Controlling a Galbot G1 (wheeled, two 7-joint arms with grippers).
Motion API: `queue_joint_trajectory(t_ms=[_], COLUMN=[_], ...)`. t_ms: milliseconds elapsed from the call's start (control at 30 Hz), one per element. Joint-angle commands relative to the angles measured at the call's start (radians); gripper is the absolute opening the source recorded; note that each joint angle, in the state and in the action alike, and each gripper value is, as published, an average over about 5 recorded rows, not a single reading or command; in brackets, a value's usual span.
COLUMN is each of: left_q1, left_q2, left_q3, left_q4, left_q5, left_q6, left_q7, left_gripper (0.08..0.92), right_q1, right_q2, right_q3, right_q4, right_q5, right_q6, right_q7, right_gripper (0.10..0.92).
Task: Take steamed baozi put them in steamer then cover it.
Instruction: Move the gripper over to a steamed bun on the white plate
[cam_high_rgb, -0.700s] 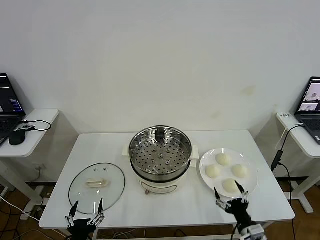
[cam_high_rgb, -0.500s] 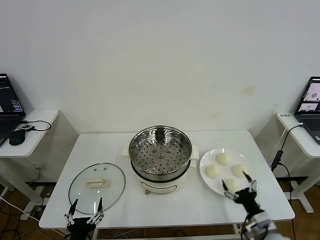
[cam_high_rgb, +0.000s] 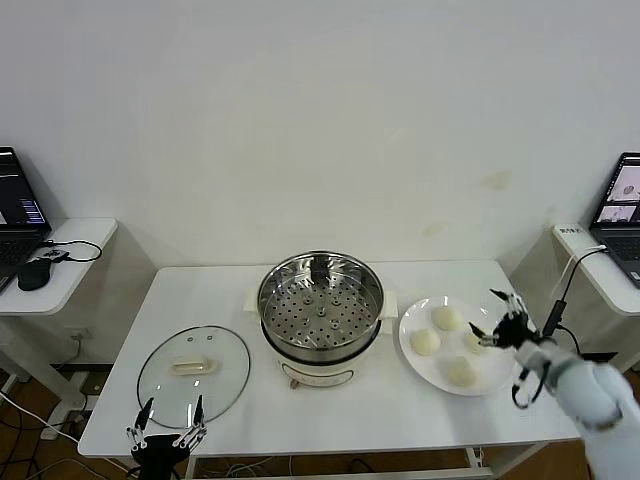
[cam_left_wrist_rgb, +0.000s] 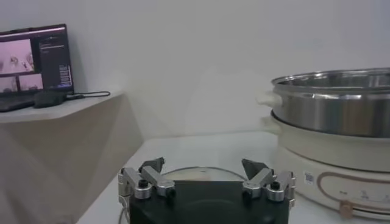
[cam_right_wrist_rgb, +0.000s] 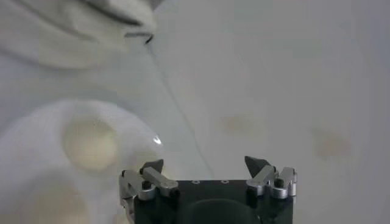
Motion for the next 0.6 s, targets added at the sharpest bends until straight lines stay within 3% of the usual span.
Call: queue_joint_trajectory(t_ms=[33,267,600], left_q1=[-0.016,-0.026,-0.043], left_q2=[-0.002,0.003,0.017], left_q3=[-0.004,-0.011,-0.036], left_q4=[0.021,0.034,0.043], left_q5=[0.014,0.014,0.015], left_q6=[0.002,0.0,0.002], left_q7=[-0.004,-0.003,-0.002], left_gripper=[0.823,0.823,0.823], right_q1=[0.54,0.691,0.751], right_q2=[-0.113,-0.059,0.077], right_q3=[-0.484,-0.715,-0.832], right_q4=[-0.303,-0.407,-0.567], right_q5=[-0.065,-0.015,-0.025], right_q6=[0.023,0.041,0.029], right_q7=[-0.316,-0.429,-0.421], right_gripper=[0.823,0.823,0.823])
